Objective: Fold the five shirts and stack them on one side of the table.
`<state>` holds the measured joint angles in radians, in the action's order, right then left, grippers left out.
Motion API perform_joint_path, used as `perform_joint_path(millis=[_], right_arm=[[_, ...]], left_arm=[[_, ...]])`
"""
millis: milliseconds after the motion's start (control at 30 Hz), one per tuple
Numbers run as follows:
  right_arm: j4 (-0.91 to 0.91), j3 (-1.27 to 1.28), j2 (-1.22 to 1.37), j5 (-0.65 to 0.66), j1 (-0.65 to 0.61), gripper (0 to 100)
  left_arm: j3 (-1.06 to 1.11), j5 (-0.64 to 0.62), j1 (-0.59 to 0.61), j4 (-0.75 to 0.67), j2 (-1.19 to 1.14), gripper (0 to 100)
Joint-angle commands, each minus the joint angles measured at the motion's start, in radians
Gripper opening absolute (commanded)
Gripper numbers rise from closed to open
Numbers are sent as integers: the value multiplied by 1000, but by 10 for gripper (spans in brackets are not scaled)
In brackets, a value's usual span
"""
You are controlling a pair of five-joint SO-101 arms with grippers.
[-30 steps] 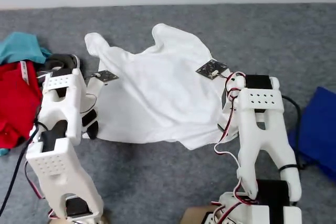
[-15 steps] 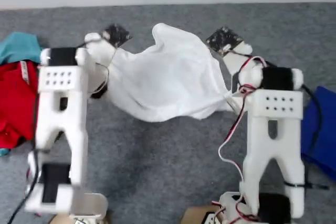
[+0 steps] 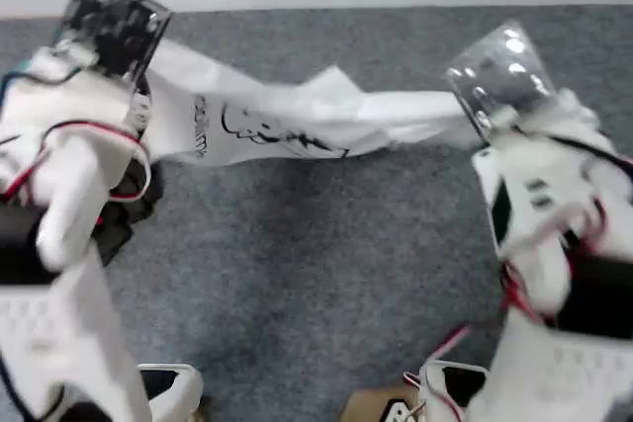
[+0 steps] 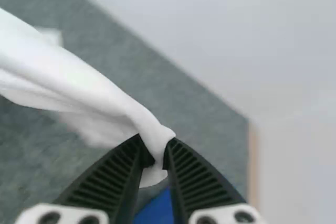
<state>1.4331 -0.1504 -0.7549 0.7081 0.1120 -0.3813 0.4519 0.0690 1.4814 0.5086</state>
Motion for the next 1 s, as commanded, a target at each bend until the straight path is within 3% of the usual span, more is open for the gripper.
perform_joint_path(millis=[0, 433, 667, 967], right_arm=[[-81, -44, -117, 8, 61, 10], [-404, -44, -357, 173, 240, 10], [-486, -44, -410, 207, 328, 10], [-426, -37, -430, 264, 346, 10]], left_arm=[[-35, -8, 6, -86, 94, 5], [-31, -6, 12, -97, 338, 5], [-31, 176, 14, 26, 474, 5], [-31, 288, 14, 209, 540, 5]])
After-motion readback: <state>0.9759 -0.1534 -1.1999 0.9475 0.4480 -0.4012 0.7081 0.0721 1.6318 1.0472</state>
